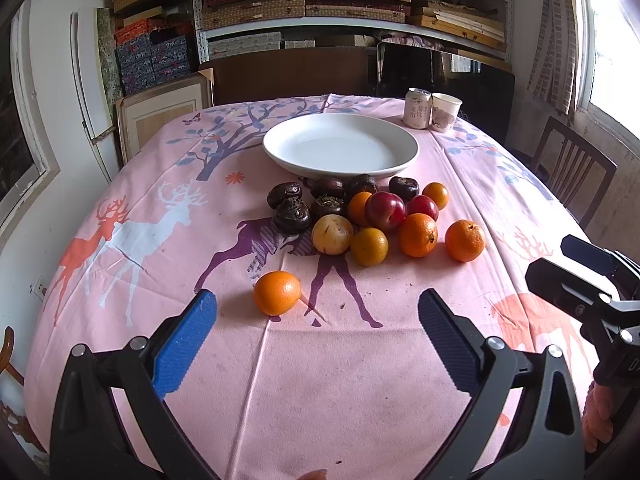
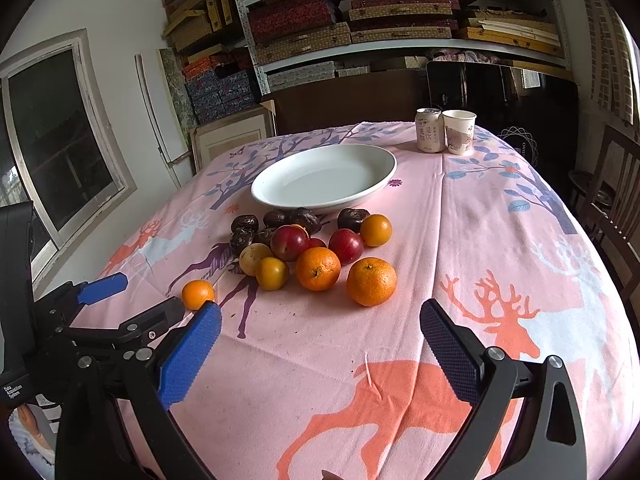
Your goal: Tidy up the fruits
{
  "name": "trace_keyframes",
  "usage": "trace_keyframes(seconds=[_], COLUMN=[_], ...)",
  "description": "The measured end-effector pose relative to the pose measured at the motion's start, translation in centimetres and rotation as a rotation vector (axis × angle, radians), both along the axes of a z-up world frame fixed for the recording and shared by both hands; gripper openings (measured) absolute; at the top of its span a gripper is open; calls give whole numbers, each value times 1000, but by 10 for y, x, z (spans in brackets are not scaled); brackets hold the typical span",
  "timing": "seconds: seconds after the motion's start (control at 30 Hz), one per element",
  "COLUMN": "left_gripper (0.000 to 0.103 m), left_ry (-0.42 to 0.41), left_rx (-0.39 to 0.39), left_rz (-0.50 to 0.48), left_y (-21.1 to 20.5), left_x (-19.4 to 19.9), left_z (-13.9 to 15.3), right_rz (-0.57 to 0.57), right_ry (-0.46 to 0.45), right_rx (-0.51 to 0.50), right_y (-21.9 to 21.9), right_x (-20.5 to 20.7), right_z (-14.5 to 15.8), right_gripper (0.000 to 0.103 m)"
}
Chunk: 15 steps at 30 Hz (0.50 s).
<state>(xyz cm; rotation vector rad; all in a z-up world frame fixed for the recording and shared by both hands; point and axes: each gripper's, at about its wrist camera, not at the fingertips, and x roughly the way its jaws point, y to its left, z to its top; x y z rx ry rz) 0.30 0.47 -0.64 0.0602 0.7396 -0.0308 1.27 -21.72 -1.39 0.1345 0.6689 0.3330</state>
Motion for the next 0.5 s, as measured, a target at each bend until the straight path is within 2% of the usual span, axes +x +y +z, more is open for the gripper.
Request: trace_keyframes(seconds=[0.5], left_gripper=[99], left_ry=[5], left_rx=[0], left_rz=[-2], left_y=[-1], left_x=[-1], left_z=[-3], right_rz=[4], right_ry=[0], right_rx=[-3], right_y=[4], right_x=[-1], right_z=[0], right_gripper=[100])
